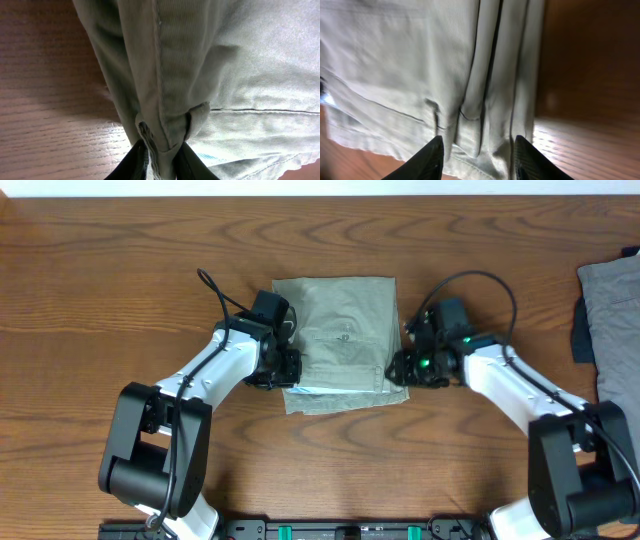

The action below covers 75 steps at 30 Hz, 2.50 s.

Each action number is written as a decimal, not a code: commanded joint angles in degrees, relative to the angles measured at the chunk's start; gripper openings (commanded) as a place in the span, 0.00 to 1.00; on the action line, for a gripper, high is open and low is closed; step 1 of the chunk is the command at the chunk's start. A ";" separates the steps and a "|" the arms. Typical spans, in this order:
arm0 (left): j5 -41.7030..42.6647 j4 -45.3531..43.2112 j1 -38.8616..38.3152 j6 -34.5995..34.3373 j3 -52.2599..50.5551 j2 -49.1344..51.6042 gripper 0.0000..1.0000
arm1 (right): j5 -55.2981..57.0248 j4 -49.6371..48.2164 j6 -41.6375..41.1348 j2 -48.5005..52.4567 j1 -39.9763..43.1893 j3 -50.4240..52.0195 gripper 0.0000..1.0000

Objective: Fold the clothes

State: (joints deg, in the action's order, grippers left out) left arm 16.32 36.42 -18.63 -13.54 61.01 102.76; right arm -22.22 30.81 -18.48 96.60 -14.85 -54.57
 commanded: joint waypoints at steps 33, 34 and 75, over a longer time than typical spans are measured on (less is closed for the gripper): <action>-0.50 0.35 0.28 -0.50 1.36 0.87 0.22 | 9.14 -0.81 -5.92 5.53 -6.12 -2.62 0.45; -0.50 0.35 0.28 -0.50 1.36 0.87 0.22 | 9.14 -0.83 -5.95 5.53 -6.12 -2.64 0.45; -10.73 5.66 0.31 -9.53 1.20 -11.02 0.50 | 7.21 -1.73 -13.07 5.55 -6.23 -2.60 0.32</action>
State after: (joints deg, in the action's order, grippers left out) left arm 10.74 41.47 -18.63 -21.08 61.95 92.01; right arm -15.20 29.04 -30.00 101.65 -20.67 -57.30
